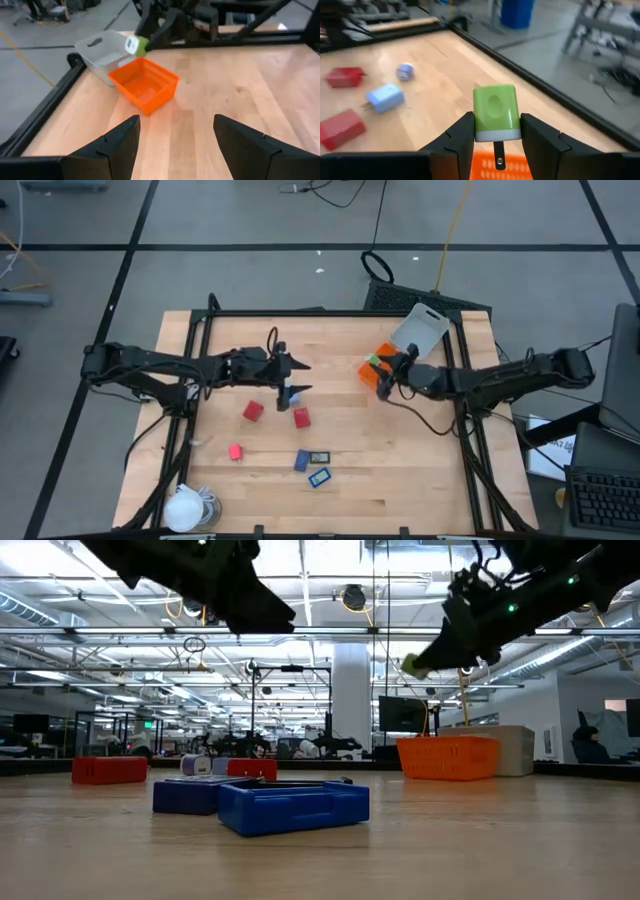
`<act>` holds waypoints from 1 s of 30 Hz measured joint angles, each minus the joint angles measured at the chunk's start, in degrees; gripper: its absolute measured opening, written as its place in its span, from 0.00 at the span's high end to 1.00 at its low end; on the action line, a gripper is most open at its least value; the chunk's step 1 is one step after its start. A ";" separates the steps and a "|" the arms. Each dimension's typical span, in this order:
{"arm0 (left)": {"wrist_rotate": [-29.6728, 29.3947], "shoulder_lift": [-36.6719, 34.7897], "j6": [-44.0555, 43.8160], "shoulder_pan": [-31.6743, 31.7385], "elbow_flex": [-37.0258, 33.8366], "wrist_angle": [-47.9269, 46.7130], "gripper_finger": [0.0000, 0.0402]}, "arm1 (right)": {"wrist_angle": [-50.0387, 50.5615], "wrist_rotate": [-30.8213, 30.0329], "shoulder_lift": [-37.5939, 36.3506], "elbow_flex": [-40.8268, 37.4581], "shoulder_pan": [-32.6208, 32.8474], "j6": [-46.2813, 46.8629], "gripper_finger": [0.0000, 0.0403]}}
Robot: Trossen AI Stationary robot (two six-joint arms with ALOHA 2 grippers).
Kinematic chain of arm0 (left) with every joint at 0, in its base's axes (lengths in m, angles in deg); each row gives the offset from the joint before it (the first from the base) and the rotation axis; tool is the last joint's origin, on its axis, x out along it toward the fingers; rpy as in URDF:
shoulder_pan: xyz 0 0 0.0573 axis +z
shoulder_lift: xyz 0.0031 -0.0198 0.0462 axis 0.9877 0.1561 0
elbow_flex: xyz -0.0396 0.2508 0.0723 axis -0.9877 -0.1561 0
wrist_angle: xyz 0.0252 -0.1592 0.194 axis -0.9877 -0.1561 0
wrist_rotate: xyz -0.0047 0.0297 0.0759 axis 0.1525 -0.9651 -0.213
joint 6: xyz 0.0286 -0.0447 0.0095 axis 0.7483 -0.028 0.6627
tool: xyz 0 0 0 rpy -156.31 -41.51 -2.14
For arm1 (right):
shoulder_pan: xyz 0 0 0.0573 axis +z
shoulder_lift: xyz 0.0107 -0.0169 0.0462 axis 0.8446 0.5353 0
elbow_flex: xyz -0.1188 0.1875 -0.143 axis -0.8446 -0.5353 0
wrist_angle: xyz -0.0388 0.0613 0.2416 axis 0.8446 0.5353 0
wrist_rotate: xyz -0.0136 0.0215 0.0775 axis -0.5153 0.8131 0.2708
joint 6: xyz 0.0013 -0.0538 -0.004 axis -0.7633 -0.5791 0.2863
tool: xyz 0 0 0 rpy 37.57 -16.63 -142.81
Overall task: Pick & Place Office items
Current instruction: Put the green charger adapter into the orange bin
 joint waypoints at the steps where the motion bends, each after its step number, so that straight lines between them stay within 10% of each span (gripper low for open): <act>1: -0.05 -0.02 -0.25 0.31 -0.85 1.36 0.36 | 1.66 0.02 0.00 0.00 -0.72 1.14 0.68; 30: -0.01 0.00 -3.93 2.18 -9.27 9.05 0.36 | 10.25 6.03 4.74 -4.93 -14.14 11.81 0.68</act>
